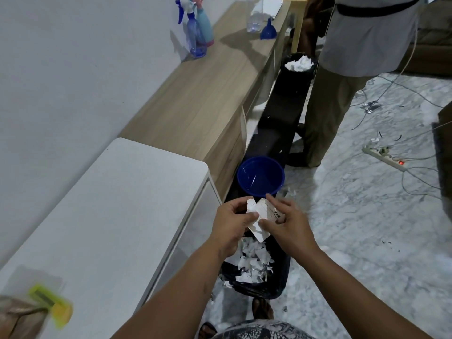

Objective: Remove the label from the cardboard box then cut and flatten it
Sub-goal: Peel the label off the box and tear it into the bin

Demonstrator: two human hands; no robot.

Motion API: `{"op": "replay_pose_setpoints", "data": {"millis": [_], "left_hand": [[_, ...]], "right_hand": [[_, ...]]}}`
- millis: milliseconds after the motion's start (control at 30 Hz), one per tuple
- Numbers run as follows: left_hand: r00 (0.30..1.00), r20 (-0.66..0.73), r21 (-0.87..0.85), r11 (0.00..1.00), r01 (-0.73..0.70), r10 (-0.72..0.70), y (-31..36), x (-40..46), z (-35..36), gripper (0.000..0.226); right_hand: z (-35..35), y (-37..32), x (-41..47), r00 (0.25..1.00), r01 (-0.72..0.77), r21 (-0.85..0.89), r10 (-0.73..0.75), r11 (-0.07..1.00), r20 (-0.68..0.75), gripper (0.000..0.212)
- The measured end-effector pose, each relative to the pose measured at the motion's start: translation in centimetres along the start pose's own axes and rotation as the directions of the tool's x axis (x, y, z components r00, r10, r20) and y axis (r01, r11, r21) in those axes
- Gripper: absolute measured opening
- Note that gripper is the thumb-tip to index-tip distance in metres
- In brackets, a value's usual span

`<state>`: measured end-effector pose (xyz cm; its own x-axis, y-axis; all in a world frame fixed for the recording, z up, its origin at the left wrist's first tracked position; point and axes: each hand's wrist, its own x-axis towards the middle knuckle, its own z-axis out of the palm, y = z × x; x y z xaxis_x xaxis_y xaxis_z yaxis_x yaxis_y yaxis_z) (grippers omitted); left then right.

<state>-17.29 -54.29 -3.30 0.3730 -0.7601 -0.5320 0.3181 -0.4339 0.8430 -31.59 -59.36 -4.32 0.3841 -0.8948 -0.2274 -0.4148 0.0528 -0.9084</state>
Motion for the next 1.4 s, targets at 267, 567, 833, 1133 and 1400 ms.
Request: {"op": "replay_pose_setpoints", "data": {"millis": [267, 567, 833, 1133, 1400], "left_hand": [[0.992, -0.117, -0.042, 0.998, 0.050, -0.055, -0.8, -0.1, -0.2, 0.034], [0.974, -0.061, -0.217, 0.955, 0.201, -0.219, -0.8, 0.0, -0.1, 0.037], [0.995, -0.020, 0.357, 0.930, -0.088, 0.102, -0.3, -0.2, -2.0, 0.075], [0.857, 0.198, 0.913, 0.229, -0.338, 0.476, -2.3, 0.5, -2.0, 0.018], [0.840, 0.326, 0.944, -0.098, -0.316, 0.433, -3.7, 0.8, -1.3, 0.014]], "right_hand": [[-0.9, -0.2, -0.2, 0.951, 0.299, -0.432, -0.300, 0.851, 0.068, 0.037], [0.7, 0.1, 0.1, 0.984, 0.096, -0.324, -0.041, 0.941, 0.174, 0.032], [0.1, 0.3, 0.8, 0.979, 0.069, -0.330, 0.001, 0.941, 0.206, 0.012], [-0.7, -0.2, 1.7, 0.966, 0.092, -0.375, 0.009, 0.922, 0.258, 0.022], [0.9, 1.9, 2.2, 0.959, 0.143, -0.488, 0.001, 0.861, 0.282, 0.005]]}}
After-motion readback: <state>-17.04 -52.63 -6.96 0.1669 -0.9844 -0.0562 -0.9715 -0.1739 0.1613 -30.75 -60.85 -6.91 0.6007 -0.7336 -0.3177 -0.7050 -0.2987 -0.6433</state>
